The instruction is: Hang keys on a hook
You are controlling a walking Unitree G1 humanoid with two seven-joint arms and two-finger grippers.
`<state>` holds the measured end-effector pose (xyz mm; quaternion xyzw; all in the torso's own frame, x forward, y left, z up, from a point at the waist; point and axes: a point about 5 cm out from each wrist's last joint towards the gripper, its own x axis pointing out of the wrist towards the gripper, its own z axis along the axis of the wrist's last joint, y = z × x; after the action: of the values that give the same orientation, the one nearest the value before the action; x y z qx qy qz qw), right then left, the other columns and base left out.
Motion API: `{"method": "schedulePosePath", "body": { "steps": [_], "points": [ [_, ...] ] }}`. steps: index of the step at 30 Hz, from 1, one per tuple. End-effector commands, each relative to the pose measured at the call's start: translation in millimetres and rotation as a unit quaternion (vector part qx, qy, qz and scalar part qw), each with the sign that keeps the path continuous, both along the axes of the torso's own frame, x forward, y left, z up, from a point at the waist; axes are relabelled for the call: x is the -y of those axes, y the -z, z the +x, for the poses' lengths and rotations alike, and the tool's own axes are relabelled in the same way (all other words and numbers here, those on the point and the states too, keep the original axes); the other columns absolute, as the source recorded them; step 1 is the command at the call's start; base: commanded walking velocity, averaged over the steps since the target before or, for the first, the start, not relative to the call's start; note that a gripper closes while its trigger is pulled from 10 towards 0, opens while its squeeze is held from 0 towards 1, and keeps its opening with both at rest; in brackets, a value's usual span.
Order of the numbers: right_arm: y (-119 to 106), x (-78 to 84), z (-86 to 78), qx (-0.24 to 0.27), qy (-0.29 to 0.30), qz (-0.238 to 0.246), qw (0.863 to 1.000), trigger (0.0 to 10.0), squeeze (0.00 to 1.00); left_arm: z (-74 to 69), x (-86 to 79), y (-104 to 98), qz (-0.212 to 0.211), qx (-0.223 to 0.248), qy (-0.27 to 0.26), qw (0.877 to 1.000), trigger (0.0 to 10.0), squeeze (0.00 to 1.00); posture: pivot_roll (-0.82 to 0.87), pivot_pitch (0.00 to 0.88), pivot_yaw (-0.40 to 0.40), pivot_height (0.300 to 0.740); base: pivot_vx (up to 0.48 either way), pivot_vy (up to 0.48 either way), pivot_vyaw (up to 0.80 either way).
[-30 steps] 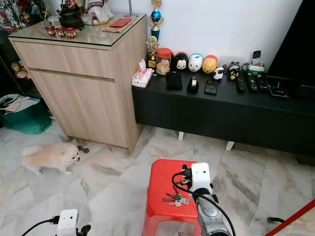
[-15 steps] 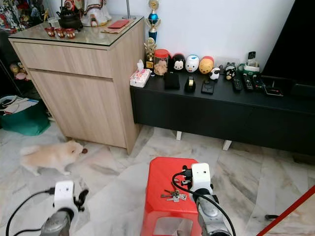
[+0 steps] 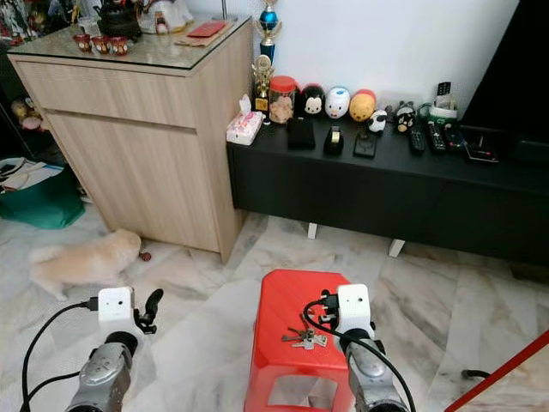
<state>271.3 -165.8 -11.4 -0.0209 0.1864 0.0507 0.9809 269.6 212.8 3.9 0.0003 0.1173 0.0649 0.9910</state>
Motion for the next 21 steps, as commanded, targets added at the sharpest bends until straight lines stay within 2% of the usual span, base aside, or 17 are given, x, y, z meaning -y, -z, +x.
{"method": "schedulePosePath", "body": {
  "steps": [1,6,21],
  "points": [
    [1.2,2.4,-1.4,-0.004,-0.001,-0.002,1.000,10.0,0.00,-2.1,3.3,2.6,-0.003,-0.003,-0.002,1.000,10.0,0.00,0.00,0.000,-0.034,0.642,0.000,0.000,0.00],
    [0.8,3.4,-2.4,0.002,-0.002,-0.002,1.000,10.0,0.00,0.8,8.9,1.1,0.002,-0.001,0.013,1.000,10.0,0.00,0.00,0.000,-0.033,0.642,0.000,0.000,0.00],
    [-0.4,0.8,-1.3,0.006,-0.010,0.003,1.000,10.0,0.00,0.7,11.4,2.2,0.001,-0.004,0.014,1.000,10.0,0.00,0.01,0.000,-0.037,0.642,0.000,0.000,0.00]
  ]
}}
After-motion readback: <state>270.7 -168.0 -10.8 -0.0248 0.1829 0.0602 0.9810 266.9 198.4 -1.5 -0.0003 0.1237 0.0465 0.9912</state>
